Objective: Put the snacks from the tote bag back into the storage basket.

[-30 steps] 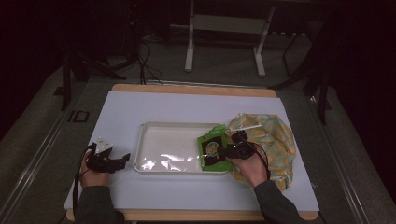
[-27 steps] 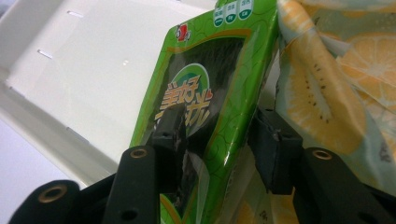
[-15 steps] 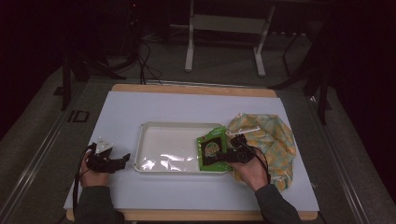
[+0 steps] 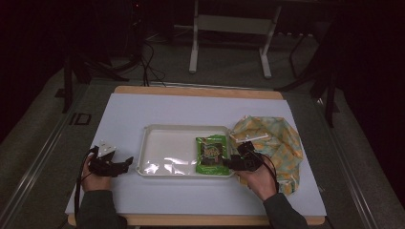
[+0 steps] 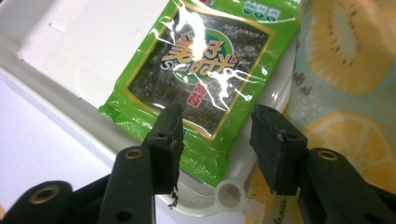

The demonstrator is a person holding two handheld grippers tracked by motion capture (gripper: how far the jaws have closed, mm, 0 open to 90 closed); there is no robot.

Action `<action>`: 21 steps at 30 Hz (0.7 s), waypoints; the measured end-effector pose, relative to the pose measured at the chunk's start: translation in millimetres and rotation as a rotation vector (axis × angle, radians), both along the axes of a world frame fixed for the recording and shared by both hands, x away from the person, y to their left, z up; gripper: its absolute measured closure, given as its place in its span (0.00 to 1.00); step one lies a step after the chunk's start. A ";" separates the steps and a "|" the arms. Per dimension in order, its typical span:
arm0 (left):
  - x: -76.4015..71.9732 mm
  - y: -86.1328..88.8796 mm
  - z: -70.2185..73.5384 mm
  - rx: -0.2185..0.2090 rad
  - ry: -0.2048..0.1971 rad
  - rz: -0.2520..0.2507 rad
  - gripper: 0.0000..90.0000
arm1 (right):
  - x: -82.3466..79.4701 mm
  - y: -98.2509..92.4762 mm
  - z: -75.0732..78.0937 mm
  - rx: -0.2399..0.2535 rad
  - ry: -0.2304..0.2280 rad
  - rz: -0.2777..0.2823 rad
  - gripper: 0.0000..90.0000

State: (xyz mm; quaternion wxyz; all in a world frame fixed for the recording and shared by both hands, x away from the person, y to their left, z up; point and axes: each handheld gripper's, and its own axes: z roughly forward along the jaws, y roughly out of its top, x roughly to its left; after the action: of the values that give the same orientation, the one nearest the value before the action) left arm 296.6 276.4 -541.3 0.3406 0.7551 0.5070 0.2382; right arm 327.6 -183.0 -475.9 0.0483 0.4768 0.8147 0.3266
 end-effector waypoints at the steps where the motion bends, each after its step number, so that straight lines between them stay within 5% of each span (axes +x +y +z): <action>1: 0.0 0.0 0.0 0.000 0.000 0.000 0.22 | -0.4 -0.5 1.3 -0.002 -0.010 0.002 0.61; 21: 0.5 -0.1 -0.2 0.002 0.004 0.004 0.22 | -1.9 -25.7 39.1 0.011 -0.186 -0.058 0.69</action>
State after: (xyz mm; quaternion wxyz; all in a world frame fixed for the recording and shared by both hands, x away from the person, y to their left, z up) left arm 297.1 276.3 -541.4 0.3383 0.7550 0.5088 0.2379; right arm 325.7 -208.7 -436.8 0.1305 0.4681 0.7906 0.3726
